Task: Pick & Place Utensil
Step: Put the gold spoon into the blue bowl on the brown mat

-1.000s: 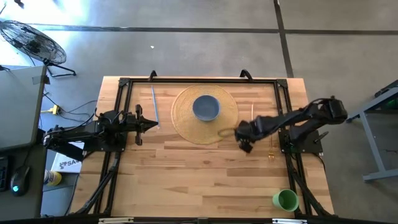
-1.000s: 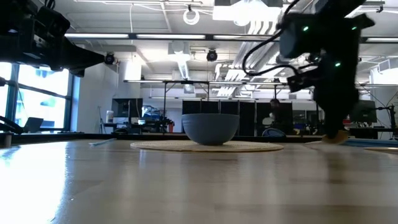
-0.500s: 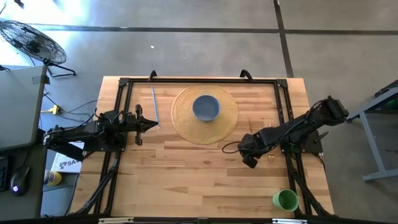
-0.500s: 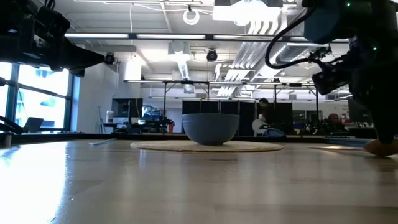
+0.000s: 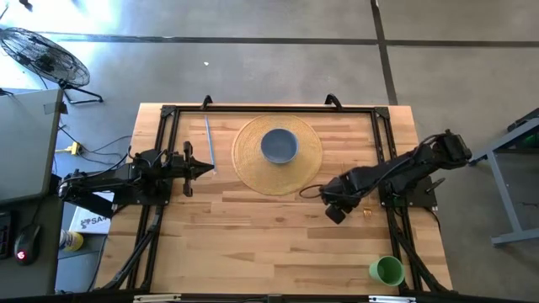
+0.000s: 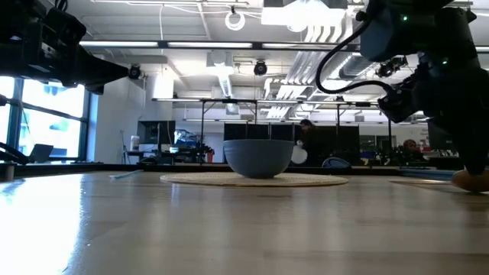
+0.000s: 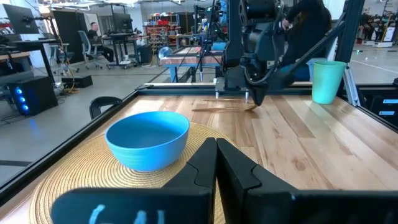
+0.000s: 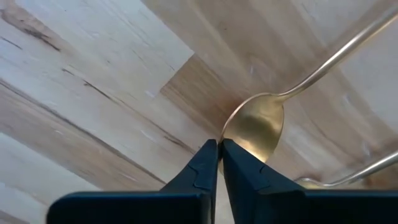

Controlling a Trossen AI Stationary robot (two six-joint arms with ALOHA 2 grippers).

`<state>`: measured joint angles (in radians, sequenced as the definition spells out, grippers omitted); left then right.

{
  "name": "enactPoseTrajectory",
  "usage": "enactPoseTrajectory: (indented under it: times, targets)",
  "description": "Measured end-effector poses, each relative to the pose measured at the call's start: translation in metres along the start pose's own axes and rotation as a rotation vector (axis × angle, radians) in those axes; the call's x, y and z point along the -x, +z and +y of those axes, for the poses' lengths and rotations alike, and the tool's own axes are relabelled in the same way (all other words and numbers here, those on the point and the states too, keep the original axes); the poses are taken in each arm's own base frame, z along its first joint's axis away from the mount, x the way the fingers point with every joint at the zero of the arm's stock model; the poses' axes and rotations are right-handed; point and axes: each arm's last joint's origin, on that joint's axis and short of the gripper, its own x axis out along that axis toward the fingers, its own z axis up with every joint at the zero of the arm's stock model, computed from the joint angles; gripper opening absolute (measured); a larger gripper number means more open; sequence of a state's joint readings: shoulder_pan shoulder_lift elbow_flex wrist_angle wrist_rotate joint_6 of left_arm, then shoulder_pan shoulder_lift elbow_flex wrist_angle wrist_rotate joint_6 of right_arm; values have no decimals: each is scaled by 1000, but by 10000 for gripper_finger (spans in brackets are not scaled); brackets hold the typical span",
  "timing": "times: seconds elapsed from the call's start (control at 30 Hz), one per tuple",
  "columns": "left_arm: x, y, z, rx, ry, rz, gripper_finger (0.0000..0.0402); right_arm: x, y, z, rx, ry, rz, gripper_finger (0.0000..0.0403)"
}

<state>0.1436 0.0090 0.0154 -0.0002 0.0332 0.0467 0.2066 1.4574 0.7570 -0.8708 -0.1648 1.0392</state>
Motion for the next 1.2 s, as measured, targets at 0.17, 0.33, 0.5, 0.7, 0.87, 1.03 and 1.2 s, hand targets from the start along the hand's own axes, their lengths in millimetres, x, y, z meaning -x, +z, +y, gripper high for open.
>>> enactPoseTrajectory:
  times: [0.17, 0.33, 0.5, 0.7, 0.87, 1.03, 1.2]
  targets:
    - [0, 0, 0, 0, 1, 0, 1, 0, 1, 0, -18, 7, 7, 51]
    - [0, 0, 0, 0, 0, 0, 1, 0, 1, 0, -68, 3, -2, 81]
    - [0, 0, 0, 0, 1, 0, 1, 3, 8, -5, -143, 0, -6, 100]
    - [0, 0, 0, 0, 0, 0, 1, 27, 19, -10, -197, -90, -23, 106]
    - [0, 0, 0, 0, 0, 0, 1, 42, 29, -15, -276, -150, -96, 106]
    - [0, 0, 0, 0, 0, 0, 1, 30, 37, -34, -440, -176, -81, 106]
    - [0, 0, 0, 0, 0, 0, 1, 8, 39, -48, -550, -152, -84, 106]
